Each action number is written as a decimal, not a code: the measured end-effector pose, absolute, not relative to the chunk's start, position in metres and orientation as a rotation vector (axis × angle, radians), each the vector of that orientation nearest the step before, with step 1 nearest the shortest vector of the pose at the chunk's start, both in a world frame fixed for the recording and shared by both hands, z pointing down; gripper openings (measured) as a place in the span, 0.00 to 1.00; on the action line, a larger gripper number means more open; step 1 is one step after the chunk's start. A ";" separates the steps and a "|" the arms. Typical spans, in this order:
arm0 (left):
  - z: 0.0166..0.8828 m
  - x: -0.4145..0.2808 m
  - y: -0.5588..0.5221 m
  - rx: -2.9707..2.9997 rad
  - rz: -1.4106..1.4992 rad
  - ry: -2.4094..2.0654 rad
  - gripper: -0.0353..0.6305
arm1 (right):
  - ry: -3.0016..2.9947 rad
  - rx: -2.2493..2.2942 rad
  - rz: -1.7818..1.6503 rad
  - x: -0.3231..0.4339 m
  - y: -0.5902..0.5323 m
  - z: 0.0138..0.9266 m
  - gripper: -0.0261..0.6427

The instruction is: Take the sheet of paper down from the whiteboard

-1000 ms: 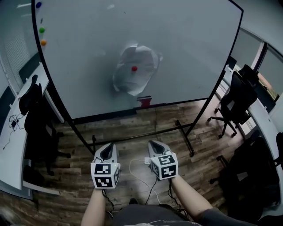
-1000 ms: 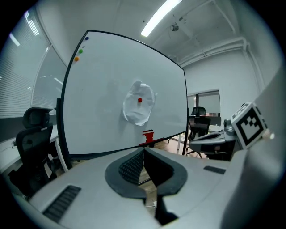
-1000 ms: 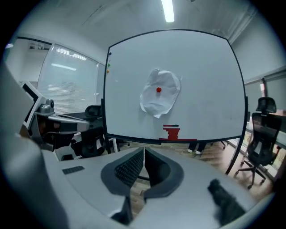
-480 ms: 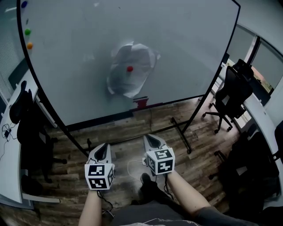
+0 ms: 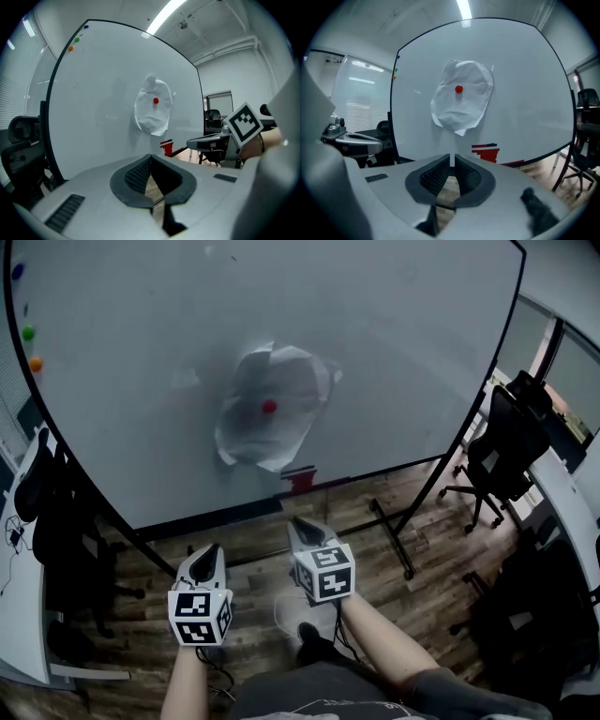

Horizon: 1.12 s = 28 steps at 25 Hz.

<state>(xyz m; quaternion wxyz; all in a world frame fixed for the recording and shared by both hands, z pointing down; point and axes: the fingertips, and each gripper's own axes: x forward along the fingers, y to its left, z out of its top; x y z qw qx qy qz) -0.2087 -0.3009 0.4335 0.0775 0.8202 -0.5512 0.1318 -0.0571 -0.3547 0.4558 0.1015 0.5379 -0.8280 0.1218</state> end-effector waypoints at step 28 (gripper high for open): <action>0.408 -0.172 -0.416 2.406 0.360 -1.763 0.08 | -2.580 1.540 0.495 -0.070 -0.495 0.445 0.20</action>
